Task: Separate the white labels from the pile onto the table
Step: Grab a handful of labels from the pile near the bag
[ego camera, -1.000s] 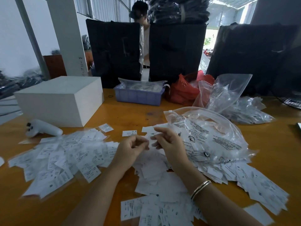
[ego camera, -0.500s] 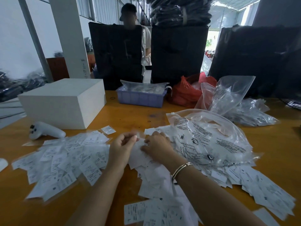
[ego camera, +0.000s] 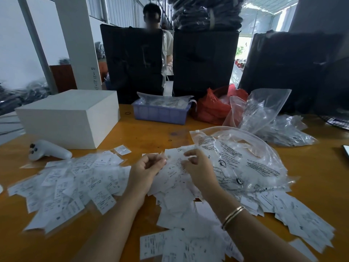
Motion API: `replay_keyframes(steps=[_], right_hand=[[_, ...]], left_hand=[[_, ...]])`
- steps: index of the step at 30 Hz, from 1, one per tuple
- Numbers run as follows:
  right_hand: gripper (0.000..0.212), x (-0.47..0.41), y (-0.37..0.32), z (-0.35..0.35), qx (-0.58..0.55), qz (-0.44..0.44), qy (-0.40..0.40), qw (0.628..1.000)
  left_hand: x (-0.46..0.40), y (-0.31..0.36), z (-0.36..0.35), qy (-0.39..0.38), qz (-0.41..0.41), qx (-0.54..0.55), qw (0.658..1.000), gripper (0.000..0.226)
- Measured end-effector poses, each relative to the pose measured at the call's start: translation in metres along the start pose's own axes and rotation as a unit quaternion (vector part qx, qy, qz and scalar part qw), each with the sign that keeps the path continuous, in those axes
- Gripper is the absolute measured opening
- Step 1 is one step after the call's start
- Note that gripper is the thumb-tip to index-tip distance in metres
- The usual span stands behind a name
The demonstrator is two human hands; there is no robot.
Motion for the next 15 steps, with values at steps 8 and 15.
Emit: replay_keyframes(steps=[8,15], right_hand=[[0.037,0.025,0.004,0.022,-0.184,0.012,0.016,0.983],[0.041,0.022,0.012,0.021,-0.347,-0.057,0.031,0.935]], left_hand=[[0.014,0.006,-0.024,-0.096,-0.028,-0.003,0.995,0.02],[0.018,0.012,-0.028,-0.112,-0.053,-0.021,0.992,0.023]])
Point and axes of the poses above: each hand's wrist, its own x-axis away from the middle knuckle, its own z-axis out of the back of the hand, y = z × x, the point moved 10 cm from there along -x, towards the middle knuckle, and after that the axes turned 9 degrees about y, right-handed, at the moved point
